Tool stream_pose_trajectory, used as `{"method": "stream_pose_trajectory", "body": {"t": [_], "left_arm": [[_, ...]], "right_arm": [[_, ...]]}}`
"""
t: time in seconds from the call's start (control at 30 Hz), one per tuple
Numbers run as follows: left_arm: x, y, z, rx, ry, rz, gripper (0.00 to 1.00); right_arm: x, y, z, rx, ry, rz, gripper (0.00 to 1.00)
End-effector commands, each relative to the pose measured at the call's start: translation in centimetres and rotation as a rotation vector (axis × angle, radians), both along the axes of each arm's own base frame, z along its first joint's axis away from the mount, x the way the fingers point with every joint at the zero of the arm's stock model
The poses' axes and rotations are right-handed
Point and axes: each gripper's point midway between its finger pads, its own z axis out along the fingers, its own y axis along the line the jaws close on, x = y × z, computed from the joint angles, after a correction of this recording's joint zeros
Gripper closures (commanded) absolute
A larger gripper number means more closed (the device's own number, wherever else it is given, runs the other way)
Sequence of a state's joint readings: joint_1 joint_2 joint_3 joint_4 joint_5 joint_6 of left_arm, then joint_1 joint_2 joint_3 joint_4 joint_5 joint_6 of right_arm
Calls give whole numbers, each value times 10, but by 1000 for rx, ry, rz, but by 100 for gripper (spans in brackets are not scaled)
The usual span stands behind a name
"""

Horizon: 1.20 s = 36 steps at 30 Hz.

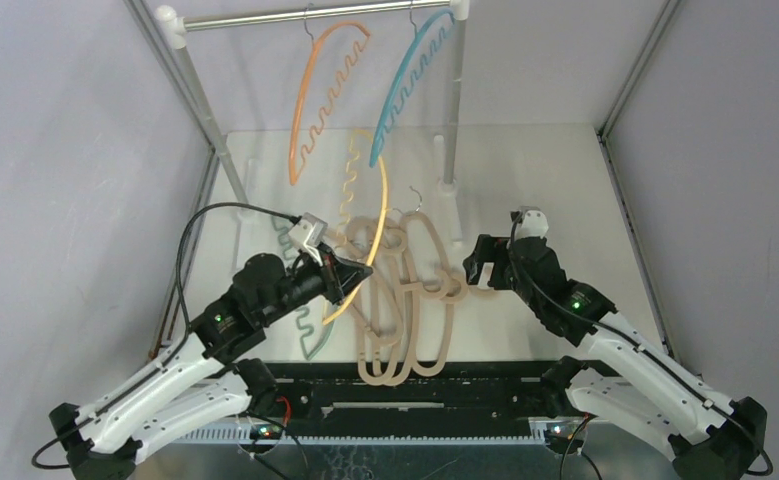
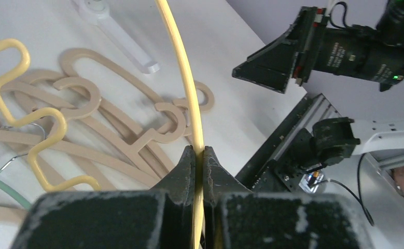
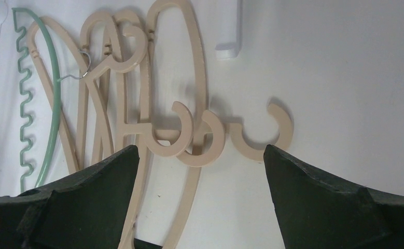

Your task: Organize the hangers

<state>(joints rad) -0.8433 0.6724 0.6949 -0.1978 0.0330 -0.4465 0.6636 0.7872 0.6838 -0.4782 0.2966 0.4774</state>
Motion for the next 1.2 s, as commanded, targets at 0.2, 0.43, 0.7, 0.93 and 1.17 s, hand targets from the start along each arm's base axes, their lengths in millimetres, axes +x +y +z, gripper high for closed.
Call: {"method": "stream_pose_trajectory", "body": {"t": [0.2,0.43,0.7,0.93,1.17], "left_arm": [[-8,13,23,-122,-5,43,100],[-5,44,10,-102,15,179,100],[-10,70,13,-115,-1,259,100],[-21,71,26,-143,-45,207,100],[-30,69,41,-185,-89,153,100]], "right_arm": [[7,11,27,46,-69,13,2],[5,15,26,40,-68,24,2],[5,19,26,33,-72,41,2],[5,19,26,30,-75,43,2],[5,23,25,31,-70,52,2]]}}
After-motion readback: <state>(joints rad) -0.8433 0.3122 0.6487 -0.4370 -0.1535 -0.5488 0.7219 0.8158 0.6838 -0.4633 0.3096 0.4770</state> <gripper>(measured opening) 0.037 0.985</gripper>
